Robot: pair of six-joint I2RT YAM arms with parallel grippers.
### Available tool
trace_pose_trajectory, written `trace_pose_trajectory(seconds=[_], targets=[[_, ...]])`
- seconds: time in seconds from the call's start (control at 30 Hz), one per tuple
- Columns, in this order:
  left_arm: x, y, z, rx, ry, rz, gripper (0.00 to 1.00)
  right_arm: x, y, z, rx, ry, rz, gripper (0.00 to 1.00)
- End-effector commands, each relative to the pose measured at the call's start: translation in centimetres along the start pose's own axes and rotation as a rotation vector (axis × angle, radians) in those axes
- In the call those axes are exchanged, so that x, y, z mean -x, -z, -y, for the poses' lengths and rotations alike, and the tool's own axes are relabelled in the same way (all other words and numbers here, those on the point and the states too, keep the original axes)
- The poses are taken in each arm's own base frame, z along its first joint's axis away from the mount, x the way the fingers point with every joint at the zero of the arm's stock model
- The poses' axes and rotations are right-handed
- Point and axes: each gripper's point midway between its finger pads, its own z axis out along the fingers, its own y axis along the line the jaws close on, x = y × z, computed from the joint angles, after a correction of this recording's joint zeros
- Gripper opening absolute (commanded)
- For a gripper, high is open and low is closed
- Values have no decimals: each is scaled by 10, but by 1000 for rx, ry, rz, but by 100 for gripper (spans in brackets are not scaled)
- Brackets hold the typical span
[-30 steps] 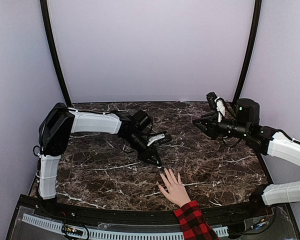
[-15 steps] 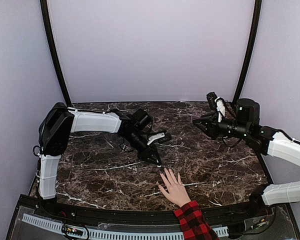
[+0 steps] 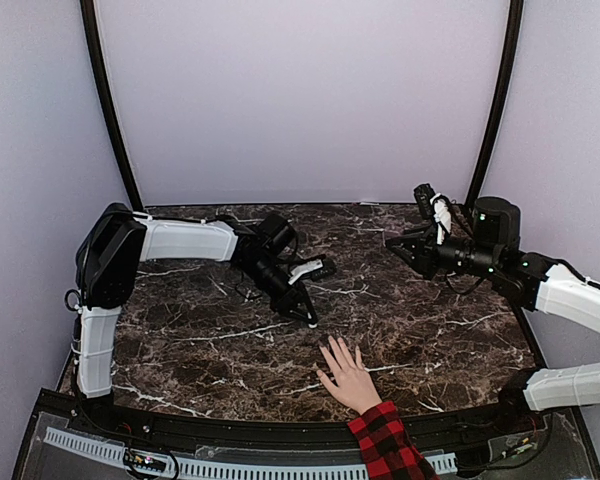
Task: Paint the nails
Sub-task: Paint the nail with the hand.
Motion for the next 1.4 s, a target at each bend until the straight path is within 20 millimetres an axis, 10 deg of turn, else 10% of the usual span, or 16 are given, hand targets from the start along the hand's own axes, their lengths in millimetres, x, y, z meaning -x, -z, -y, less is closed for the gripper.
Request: trace_pose_trajectory(seconds=[0.0,1.37], targets=[[21,20,15,-1,-56,42,0,14,6,2,-14,20,63,0],[23,1,36,-81,-87,5,0,13,5,2,-17,21,60,0]])
